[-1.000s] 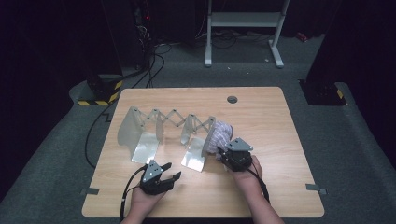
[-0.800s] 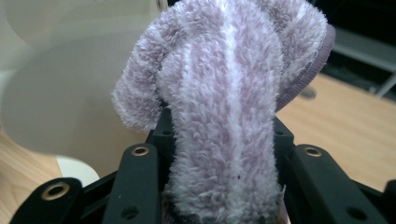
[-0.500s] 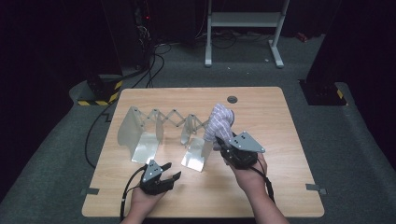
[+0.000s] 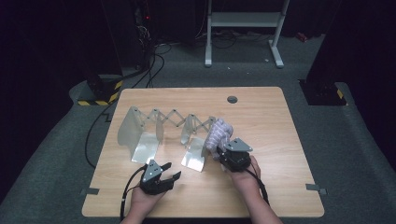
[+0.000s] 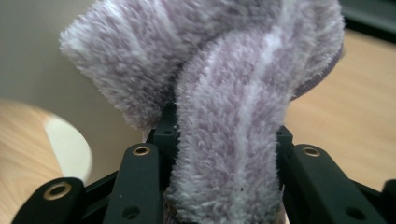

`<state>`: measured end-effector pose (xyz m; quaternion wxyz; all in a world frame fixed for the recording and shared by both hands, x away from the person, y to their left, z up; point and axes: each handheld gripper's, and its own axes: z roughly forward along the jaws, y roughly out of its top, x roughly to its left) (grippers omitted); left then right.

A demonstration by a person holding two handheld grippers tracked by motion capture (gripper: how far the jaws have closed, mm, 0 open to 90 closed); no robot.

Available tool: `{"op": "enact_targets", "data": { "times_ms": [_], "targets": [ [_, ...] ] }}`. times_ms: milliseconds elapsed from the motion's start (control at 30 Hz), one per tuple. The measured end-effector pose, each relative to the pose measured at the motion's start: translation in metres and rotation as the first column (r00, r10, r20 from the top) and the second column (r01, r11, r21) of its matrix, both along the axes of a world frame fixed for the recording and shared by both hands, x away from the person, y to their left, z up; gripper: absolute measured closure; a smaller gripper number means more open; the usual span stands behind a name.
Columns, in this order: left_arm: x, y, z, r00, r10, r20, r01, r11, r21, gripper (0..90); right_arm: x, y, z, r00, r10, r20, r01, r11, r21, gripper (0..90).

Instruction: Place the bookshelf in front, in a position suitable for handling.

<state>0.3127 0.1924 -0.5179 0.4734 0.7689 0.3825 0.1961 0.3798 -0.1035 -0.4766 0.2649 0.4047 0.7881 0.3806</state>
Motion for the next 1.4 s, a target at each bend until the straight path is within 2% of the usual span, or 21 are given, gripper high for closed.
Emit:
{"op": "enact_targets", "data": {
  "times_ms": [233, 300, 400, 500, 567, 700, 867, 1000, 1100, 1167, 1267, 1400],
  "targets": [
    [0.000, -0.001, -0.001, 1.0000, -0.002, -0.001, 0.002, 1.0000, 0.000, 43.6, 0.009, 0.009, -0.036, 0.9935, 0.001, -0.113, -0.014, 0.9935, -0.113, 60.4],
    [0.000, 0.000, 0.000, 1.0000, -0.002, -0.002, 0.002, 1.0000, -0.002, 43.7, 0.009, 0.008, -0.039, 0.9930, 0.010, -0.117, -0.026, 0.9904, -0.136, 60.3],
    [0.000, -0.001, -0.001, 1.0000, -0.001, -0.003, 0.001, 1.0000, -0.002, 43.7, 0.007, 0.006, -0.038, 0.9909, 0.021, -0.133, -0.041, 0.9882, -0.147, 60.2],
    [0.000, -0.001, -0.001, 1.0000, -0.003, -0.005, 0.003, 1.0000, -0.002, 43.7, 0.003, 0.001, -0.033, 0.9859, 0.044, -0.161, -0.067, 0.9879, -0.140, 60.3],
    [0.000, -0.002, -0.001, 1.0000, -0.003, -0.007, 0.003, 1.0000, -0.006, 43.8, -0.004, -0.006, -0.027, 0.9888, 0.045, -0.142, -0.064, 0.9899, -0.127, 60.3],
    [-0.001, -0.002, 0.000, 1.0000, -0.005, -0.004, 0.005, 0.9999, -0.011, 44.0, -0.024, -0.031, -0.012, 0.9975, 0.017, -0.069, -0.022, 0.9979, -0.061, 59.6],
    [-0.002, -0.006, 0.001, 0.9999, -0.011, -0.004, 0.011, 0.9998, -0.016, 44.5, -0.046, -0.059, -0.006, 0.9995, -0.027, -0.015, 0.026, 0.9991, -0.032, 58.6],
    [-0.003, -0.011, 0.003, 0.9999, -0.016, -0.003, 0.016, 0.9992, -0.036, 45.0, -0.054, -0.081, -0.009, 0.9975, -0.071, -0.001, 0.071, 0.9975, -0.002, 58.1],
    [-0.001, -0.017, 0.006, 0.9996, -0.027, -0.006, 0.027, 0.9977, -0.062, 46.4, -0.053, -0.096, -0.012, 0.9950, -0.099, 0.000, 0.099, 0.9950, -0.009, 57.8],
    [0.001, -0.023, 0.008, 0.9993, -0.036, -0.012, 0.035, 0.9963, -0.079, 48.0, -0.052, -0.105, -0.015, 0.9923, -0.123, -0.012, 0.124, 0.9923, 0.005, 57.8],
    [0.005, -0.036, 0.013, 0.9980, -0.062, -0.015, 0.060, 0.9953, -0.076, 51.1, -0.051, -0.112, -0.018, 0.9900, -0.139, -0.024, 0.140, 0.9901, 0.011, 57.7],
    [0.011, -0.056, 0.018, 0.9963, -0.086, 0.004, 0.086, 0.9935, -0.075, 54.5, -0.052, -0.114, -0.019, 0.9900, -0.139, -0.024, 0.139, 0.9902, 0.012, 57.7]
  ]
}}
